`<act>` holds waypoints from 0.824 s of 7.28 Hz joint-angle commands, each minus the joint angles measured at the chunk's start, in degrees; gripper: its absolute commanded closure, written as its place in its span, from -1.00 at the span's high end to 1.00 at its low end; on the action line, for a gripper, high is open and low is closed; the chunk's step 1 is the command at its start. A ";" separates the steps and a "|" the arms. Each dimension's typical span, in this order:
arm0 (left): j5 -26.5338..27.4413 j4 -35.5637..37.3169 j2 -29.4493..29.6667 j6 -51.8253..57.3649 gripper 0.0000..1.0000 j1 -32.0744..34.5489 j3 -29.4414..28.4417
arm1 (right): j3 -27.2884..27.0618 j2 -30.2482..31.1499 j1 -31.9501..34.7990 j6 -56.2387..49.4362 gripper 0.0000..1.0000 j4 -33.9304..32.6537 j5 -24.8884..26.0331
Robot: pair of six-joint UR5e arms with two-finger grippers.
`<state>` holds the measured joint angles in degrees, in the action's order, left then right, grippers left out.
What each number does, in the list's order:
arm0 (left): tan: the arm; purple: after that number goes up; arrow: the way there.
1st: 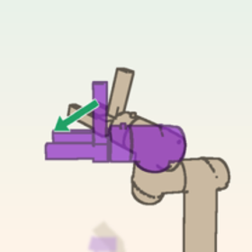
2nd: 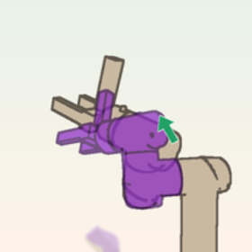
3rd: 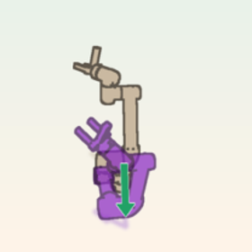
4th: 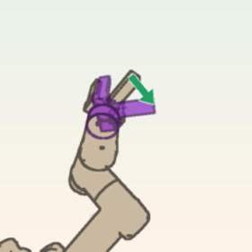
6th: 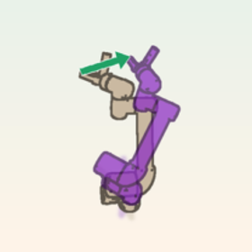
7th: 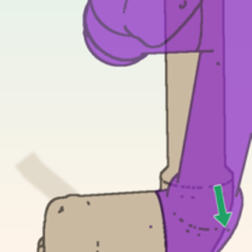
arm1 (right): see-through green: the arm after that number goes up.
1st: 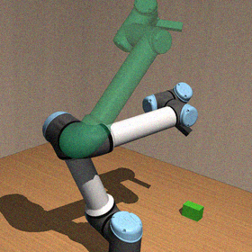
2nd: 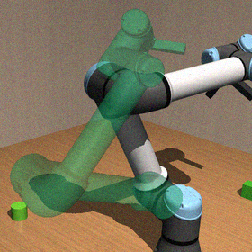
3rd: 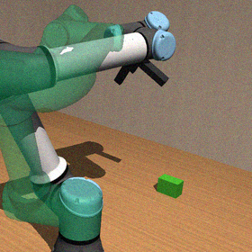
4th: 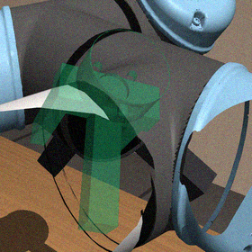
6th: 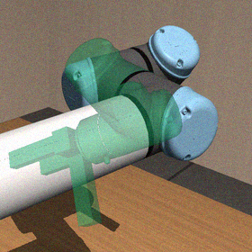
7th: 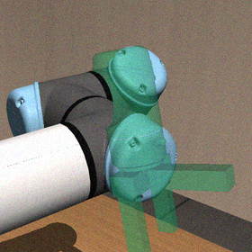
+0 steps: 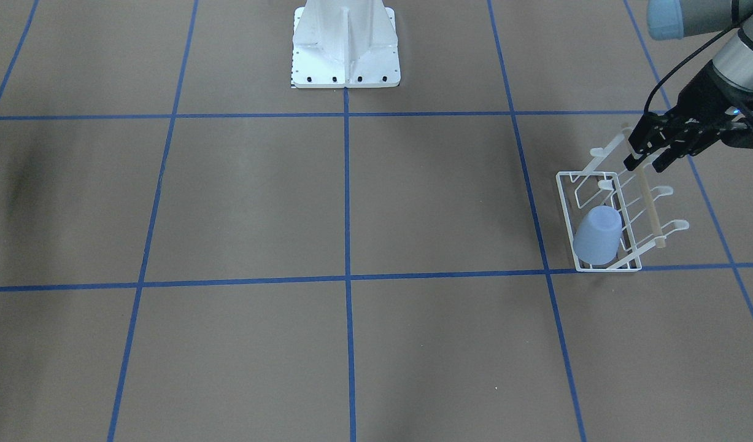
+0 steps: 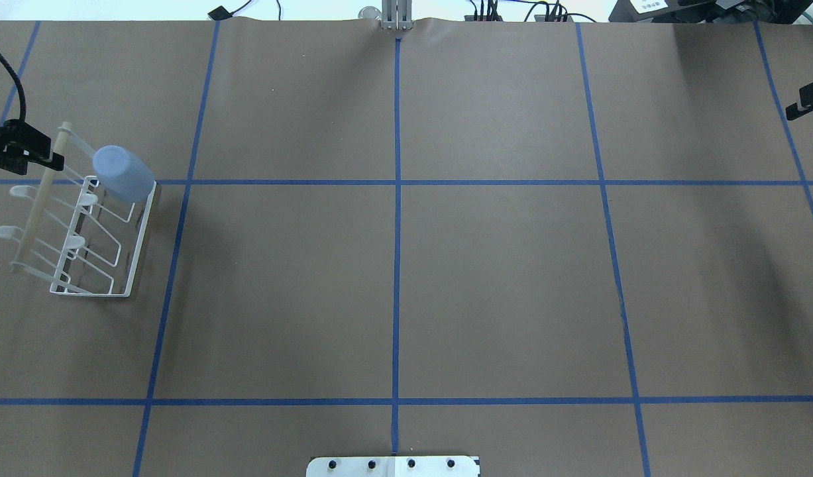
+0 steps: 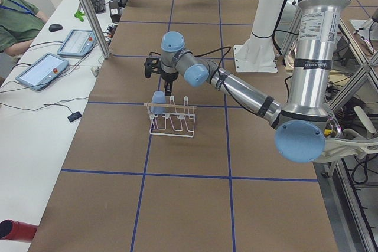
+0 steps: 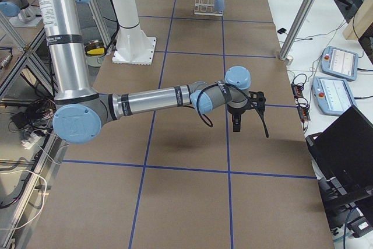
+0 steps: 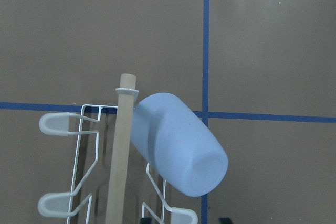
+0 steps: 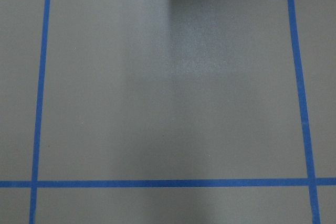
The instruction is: Hang cup on cup holder
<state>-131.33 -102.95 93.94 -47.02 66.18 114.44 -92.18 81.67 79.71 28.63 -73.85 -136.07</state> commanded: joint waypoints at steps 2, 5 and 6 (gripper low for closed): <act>-2.42 5.88 -0.94 17.31 0.97 7.34 -0.53 | -0.02 1.38 2.19 -9.07 1.00 -6.44 -1.66; -3.41 17.42 -5.30 41.06 0.97 19.55 -5.08 | -4.64 6.35 7.03 -17.47 1.00 -15.36 -0.26; -3.49 17.08 -4.99 41.65 0.97 23.42 -10.41 | -6.24 8.05 7.38 -17.47 1.00 -14.84 1.92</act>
<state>-134.75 -87.04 90.06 -9.87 84.51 109.14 -95.72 86.87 86.14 11.82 -88.29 -136.24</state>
